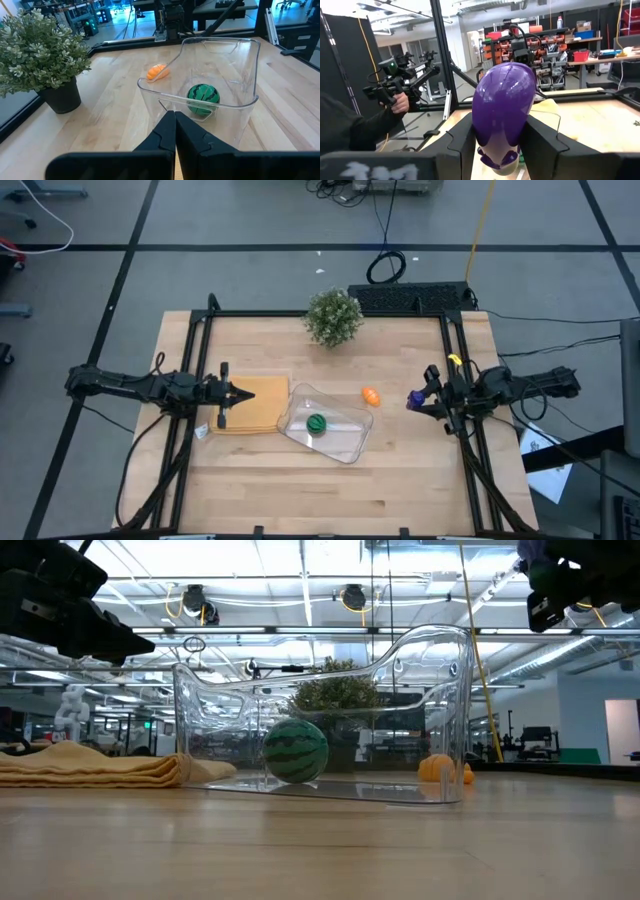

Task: Pick and placing Produce into tupperware
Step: Put the eggplant into the transparent bin

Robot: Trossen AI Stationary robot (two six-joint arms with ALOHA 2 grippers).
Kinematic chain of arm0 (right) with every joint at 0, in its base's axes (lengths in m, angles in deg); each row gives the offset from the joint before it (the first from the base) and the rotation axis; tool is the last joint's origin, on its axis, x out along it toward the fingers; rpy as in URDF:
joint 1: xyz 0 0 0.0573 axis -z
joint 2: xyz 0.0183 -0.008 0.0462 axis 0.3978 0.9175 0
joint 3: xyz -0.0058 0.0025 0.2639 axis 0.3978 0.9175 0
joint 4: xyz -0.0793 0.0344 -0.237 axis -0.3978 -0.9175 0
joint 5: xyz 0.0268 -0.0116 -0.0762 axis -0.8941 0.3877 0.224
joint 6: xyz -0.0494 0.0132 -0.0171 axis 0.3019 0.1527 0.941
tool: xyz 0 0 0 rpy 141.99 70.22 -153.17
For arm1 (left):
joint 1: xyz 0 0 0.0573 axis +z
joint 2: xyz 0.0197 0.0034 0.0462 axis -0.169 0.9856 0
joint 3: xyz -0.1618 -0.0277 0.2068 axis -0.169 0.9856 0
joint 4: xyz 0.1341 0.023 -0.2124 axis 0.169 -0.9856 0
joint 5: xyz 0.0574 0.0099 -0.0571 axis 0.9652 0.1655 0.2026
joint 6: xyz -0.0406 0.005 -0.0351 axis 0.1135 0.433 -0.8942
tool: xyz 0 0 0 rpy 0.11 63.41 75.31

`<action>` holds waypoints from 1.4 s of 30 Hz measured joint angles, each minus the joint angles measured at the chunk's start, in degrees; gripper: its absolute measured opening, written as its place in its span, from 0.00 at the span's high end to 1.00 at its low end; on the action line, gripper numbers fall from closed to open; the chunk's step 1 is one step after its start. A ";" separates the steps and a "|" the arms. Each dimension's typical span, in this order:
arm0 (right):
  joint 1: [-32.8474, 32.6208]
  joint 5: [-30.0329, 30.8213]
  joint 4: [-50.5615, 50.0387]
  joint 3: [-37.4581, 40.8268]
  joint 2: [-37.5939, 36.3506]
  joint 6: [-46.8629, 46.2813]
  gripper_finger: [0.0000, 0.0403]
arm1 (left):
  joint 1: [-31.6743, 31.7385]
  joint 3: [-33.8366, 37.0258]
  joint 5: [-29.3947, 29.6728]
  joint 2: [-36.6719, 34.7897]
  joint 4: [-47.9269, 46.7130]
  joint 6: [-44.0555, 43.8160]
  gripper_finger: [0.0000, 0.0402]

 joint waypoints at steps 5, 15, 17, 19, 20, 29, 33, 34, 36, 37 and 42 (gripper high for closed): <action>0.00 0.04 1.66 -2.35 5.45 0.37 0.69 | 0.01 0.00 0.00 0.01 0.03 -0.02 0.99; 1.03 0.20 1.84 -10.50 17.20 2.78 0.69 | 0.02 0.00 0.00 0.02 0.02 -0.11 0.99; 1.49 0.15 1.87 -12.06 19.04 3.03 0.69 | 0.00 0.00 -0.01 0.01 0.02 -0.11 0.99; 1.95 0.15 1.88 -13.27 20.57 3.23 0.69 | 0.02 0.00 0.00 0.02 0.02 -0.13 0.99; 2.18 0.13 1.86 -13.78 21.29 3.24 0.69 | 0.00 0.00 0.00 0.02 0.02 -0.13 0.99; 5.72 -3.55 5.53 -16.69 27.89 3.58 0.69 | 0.00 0.00 -0.01 0.00 0.04 -0.11 0.99; 8.48 -7.93 8.58 -18.66 32.05 1.66 0.69 | 0.00 0.00 0.00 0.02 0.35 0.22 0.99; 9.09 -9.05 9.59 -19.17 33.10 1.27 0.69 | 0.00 0.00 0.00 0.00 0.37 0.24 0.99; 10.16 -11.36 10.41 -20.52 35.18 0.70 0.69 | 0.00 0.00 -0.01 0.01 0.35 0.26 0.99; 10.61 -12.14 10.40 -21.33 36.22 0.55 0.69 | 0.01 0.00 -0.01 0.00 0.37 0.26 0.99; 12.34 -15.85 10.37 -25.71 42.04 0.53 0.69 | 0.01 0.00 -0.02 0.02 0.37 0.41 0.99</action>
